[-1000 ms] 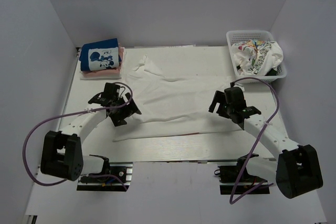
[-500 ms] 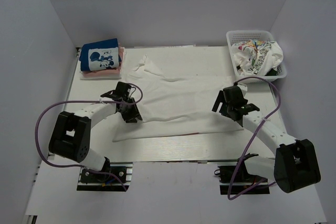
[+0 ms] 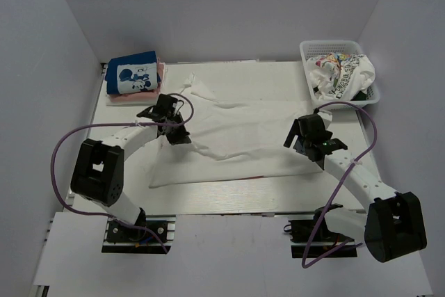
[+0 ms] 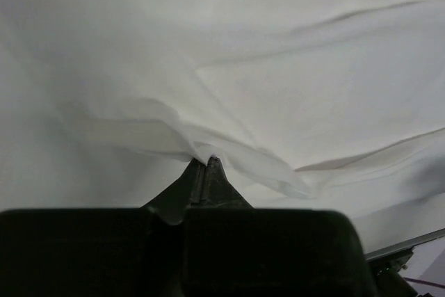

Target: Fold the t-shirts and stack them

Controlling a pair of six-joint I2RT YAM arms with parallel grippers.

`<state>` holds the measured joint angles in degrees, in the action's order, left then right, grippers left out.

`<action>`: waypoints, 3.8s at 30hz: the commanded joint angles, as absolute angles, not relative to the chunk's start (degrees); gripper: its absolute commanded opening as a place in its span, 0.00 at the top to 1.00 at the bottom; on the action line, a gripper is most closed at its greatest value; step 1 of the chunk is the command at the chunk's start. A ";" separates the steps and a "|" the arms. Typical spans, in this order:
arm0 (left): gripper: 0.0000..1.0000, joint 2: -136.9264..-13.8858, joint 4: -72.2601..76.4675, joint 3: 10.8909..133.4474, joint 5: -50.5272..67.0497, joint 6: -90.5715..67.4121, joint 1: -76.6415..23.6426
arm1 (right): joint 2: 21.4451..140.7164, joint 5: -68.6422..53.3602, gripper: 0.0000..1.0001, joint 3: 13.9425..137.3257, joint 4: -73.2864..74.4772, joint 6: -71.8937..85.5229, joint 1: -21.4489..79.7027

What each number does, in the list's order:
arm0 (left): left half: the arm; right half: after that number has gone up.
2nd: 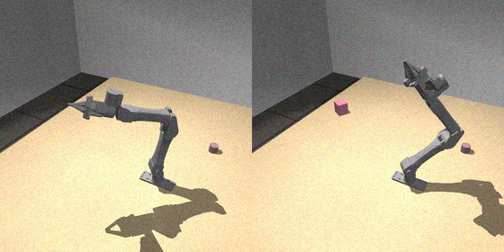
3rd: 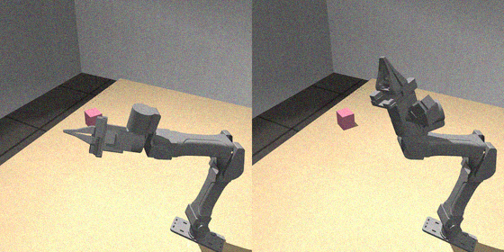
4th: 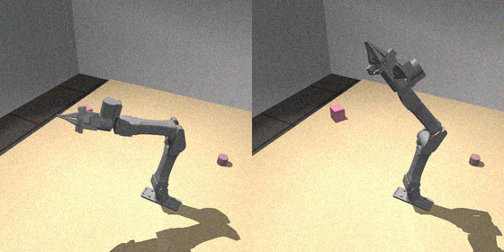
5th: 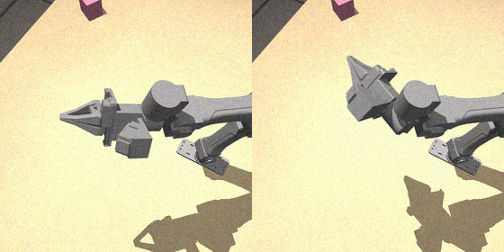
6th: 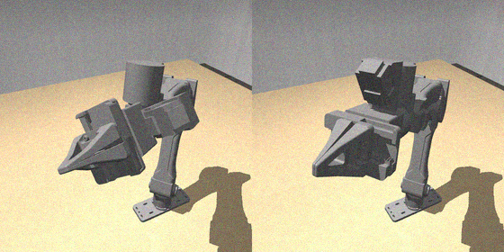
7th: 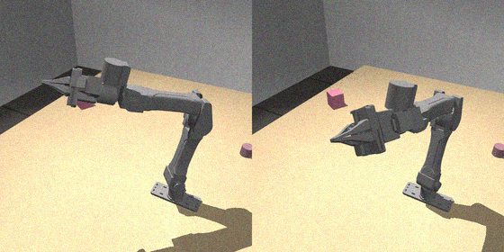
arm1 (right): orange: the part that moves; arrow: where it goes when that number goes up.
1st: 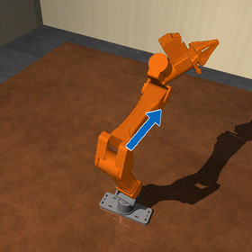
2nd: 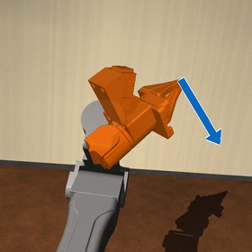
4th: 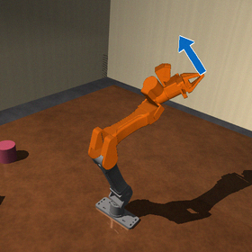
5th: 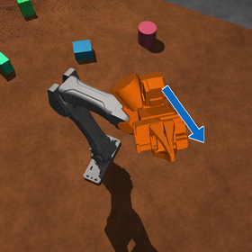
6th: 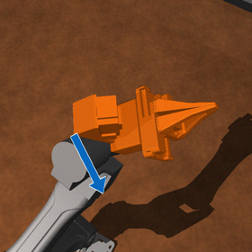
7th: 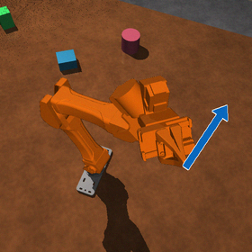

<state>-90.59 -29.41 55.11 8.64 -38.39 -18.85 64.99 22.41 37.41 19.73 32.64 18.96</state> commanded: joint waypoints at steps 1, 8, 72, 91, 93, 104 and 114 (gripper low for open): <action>1.00 -91.40 -22.08 59.84 8.79 -37.71 -18.98 | 64.07 23.64 0.10 39.55 19.51 33.31 18.90; 0.95 -107.29 -22.92 79.69 9.84 -35.60 -18.98 | 65.74 24.96 0.10 40.08 19.69 33.31 18.98; 0.09 -103.94 -46.75 89.26 -21.97 -28.67 -17.31 | 70.83 15.21 0.10 50.96 10.28 27.07 19.33; 0.45 -137.99 -43.77 122.79 -18.64 -19.33 -12.84 | 87.10 25.74 0.10 61.26 17.84 26.28 18.90; 0.67 -137.99 -42.37 120.42 -16.45 -19.34 -12.83 | 88.93 27.32 0.10 62.31 17.93 26.63 18.99; 1.00 -128.95 -35.87 108.92 -14.68 -19.86 -12.83 | 106.34 30.77 0.10 79.35 24.87 33.48 18.55; 1.00 -119.97 -33.05 101.60 -10.81 -19.25 -12.83 | 116.89 26.81 0.21 82.97 24.08 33.58 15.91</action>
